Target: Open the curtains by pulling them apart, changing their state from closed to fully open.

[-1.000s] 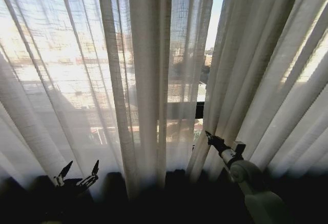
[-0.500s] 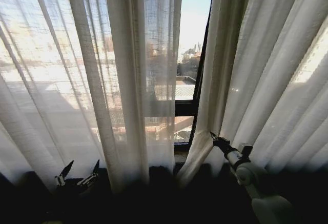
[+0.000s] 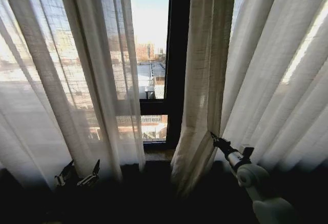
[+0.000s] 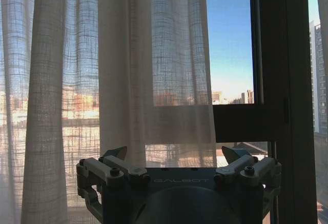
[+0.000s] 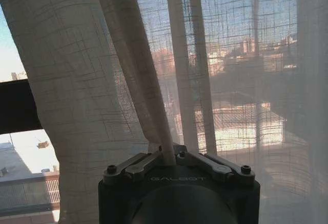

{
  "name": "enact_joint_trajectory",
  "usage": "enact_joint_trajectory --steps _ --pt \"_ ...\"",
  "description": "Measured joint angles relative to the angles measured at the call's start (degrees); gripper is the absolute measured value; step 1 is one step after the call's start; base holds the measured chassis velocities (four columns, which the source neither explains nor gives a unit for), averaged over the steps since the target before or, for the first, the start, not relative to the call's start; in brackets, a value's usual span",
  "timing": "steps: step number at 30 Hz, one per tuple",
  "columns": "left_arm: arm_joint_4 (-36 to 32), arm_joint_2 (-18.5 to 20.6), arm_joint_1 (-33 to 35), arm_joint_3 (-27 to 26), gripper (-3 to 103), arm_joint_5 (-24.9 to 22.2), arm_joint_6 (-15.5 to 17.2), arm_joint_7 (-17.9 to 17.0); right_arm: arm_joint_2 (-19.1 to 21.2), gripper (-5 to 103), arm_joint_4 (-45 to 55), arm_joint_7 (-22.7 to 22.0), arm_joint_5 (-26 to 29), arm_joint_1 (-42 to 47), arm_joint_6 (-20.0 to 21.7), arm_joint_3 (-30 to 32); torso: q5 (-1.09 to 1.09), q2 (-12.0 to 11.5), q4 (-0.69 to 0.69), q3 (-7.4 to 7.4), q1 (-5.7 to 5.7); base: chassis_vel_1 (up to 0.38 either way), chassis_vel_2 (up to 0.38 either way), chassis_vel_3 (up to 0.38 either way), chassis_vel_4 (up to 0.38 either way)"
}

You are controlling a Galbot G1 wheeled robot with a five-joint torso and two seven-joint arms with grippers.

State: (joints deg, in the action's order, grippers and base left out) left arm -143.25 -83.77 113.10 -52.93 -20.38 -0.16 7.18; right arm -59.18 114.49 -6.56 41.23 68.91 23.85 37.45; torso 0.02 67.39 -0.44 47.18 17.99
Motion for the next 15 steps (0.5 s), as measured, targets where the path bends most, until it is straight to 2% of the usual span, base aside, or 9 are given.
enact_joint_trajectory --steps 11,15 --pt "0.0 -0.3 0.2 0.0 100 0.0 -0.4 0.1 0.1 0 0.1 0.0 0.1 0.7 0.0 0.7 0.02 0.0 0.01 0.0 0.0 -0.318 -0.386 0.323 0.388" --pt "0.0 -0.3 0.2 0.1 100 0.0 -0.4 0.2 0.1 0 0.0 0.0 0.2 1.0 -0.1 1.0 -0.03 0.0 0.01 0.0 0.0 -0.333 -0.405 0.322 0.409"
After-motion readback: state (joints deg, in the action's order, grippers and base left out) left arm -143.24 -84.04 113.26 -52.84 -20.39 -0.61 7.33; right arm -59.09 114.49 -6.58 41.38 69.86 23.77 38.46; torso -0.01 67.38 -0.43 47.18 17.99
